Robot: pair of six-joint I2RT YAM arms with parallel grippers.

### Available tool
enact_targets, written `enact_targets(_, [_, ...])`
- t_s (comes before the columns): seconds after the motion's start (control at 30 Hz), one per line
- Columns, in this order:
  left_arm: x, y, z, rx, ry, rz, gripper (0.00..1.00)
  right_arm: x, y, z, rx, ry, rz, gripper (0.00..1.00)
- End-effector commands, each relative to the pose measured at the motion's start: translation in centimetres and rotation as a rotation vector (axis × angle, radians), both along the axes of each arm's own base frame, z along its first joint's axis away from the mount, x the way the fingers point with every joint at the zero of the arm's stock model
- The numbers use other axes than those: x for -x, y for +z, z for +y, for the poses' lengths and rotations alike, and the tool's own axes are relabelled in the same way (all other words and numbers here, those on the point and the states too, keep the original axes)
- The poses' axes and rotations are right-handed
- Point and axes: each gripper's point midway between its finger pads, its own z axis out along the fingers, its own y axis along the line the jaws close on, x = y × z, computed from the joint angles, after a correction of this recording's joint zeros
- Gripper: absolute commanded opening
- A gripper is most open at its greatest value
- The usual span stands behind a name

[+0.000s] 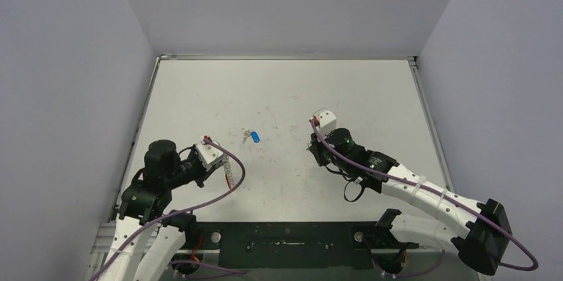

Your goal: Put the keys on the keyring

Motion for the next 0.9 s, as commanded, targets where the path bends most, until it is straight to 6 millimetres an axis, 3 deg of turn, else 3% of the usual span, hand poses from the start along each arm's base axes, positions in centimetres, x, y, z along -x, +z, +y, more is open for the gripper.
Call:
enact_targets(0.0, [1.3,1.7,0.9,-0.042,-0.002,-0.022,0.00,-0.1,-1.1,-1.3,0.091,0.022,-0.026,0.00])
enact_targets(0.27, [0.2,1.4,-2.8,0.128,-0.111,0.043,0.00,1.2,-2.4,0.1,0.030,0.070,0.060,0.00])
enact_targets(0.47, [-1.3,-0.6,-6.2,0.302,-0.151,0.089,0.00,2.2,-3.5,1.0,0.025,0.138,0.111,0.00])
enact_targets(0.87, [-1.5,-4.7,-11.6,0.150,-0.239,0.117,0.00,2.9,-3.2,2.2,-0.032,0.207,0.112,0.00])
